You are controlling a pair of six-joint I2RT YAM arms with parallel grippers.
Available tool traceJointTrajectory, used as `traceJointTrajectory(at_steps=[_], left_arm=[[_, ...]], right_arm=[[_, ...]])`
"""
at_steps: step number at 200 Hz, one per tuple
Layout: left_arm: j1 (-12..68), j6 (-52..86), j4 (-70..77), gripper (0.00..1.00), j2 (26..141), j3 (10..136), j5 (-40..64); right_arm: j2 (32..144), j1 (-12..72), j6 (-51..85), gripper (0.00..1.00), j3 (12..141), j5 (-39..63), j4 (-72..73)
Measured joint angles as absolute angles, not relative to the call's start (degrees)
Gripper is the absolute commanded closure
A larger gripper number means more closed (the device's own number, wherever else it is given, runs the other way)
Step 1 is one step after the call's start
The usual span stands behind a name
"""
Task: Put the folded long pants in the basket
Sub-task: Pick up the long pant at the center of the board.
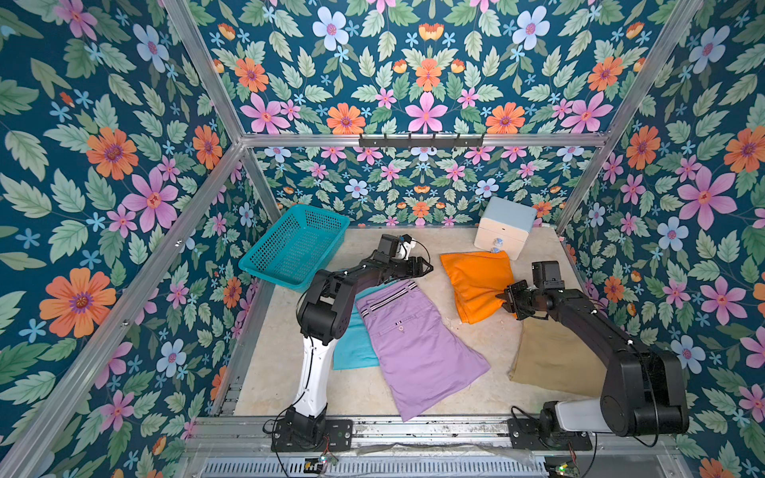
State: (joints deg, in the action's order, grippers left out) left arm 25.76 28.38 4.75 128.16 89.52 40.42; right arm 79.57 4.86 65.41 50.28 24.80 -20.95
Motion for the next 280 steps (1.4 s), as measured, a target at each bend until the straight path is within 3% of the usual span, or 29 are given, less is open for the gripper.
traceJointTrajectory(at_steps=[78,146,173,190,220,238,255,280], left_arm=[[25.98,19.40,-9.76,0.21,138.37,111.31,39.83],[30.98,14.28,-16.80,0.22,146.19,118.91,47.35],[32.84,11.03,-19.99,0.27,147.20,120.49,48.03],[33.58,8.93,-22.13,0.37,147.81,121.32,46.39],[34.81,7.49,-22.79,0.70,148.68,122.02,42.76],[35.03,7.86,-22.96,0.79,149.08,122.48,42.48],[35.51,8.84,-23.33,1.00,148.94,122.56,42.06],[35.99,8.93,-23.35,1.00,148.35,122.58,41.06]], right_arm=[[81.34,5.34,38.98,1.00,49.69,26.04,-41.34],[83.24,5.37,33.54,1.00,51.86,24.53,-44.34],[84.62,5.41,33.32,1.00,54.02,23.73,-45.19],[85.03,5.72,33.32,1.00,55.29,23.62,-45.60],[86.00,6.79,33.34,1.00,56.62,22.79,-45.67],[86.21,7.22,33.34,1.00,56.60,22.44,-45.56],[86.21,7.29,33.36,1.00,56.38,22.37,-45.32],[86.21,7.29,33.39,1.00,55.92,22.28,-45.17]])
